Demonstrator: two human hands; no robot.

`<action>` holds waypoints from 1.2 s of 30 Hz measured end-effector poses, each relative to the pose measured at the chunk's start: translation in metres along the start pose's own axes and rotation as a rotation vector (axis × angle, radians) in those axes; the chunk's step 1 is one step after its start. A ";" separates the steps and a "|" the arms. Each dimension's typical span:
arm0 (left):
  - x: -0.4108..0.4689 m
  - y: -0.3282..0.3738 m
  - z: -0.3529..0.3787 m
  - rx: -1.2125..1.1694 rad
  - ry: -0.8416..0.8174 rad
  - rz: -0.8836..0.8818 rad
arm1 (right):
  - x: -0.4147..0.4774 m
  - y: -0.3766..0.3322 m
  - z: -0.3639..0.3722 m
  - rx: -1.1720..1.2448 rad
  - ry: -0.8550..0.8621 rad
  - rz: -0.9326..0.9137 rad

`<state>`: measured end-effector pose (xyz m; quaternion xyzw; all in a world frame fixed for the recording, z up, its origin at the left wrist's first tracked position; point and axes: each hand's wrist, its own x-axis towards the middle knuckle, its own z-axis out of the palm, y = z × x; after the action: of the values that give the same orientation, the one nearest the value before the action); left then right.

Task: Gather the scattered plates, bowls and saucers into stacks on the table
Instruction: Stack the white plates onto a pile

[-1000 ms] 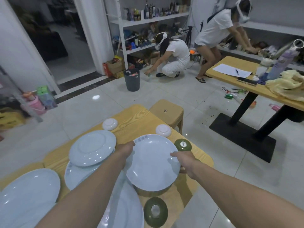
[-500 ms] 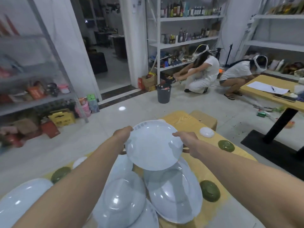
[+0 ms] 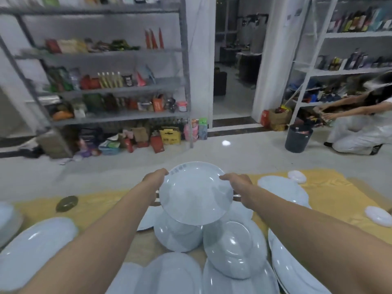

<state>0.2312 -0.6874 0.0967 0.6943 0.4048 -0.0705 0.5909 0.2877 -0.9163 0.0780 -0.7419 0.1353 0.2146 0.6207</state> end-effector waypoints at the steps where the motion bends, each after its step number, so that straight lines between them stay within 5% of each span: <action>1: 0.000 -0.006 -0.017 -0.019 0.038 -0.010 | 0.000 -0.001 0.018 -0.013 -0.027 -0.003; 22: 0.091 -0.164 -0.397 -0.290 0.305 -0.211 | -0.050 0.039 0.446 -0.223 -0.319 0.084; 36: 0.218 -0.296 -0.456 -0.298 0.364 -0.284 | -0.020 0.112 0.566 -0.383 -0.308 0.160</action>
<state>0.0109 -0.1909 -0.1224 0.5370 0.6037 0.0337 0.5883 0.1334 -0.3852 -0.0864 -0.7915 0.0541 0.3951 0.4632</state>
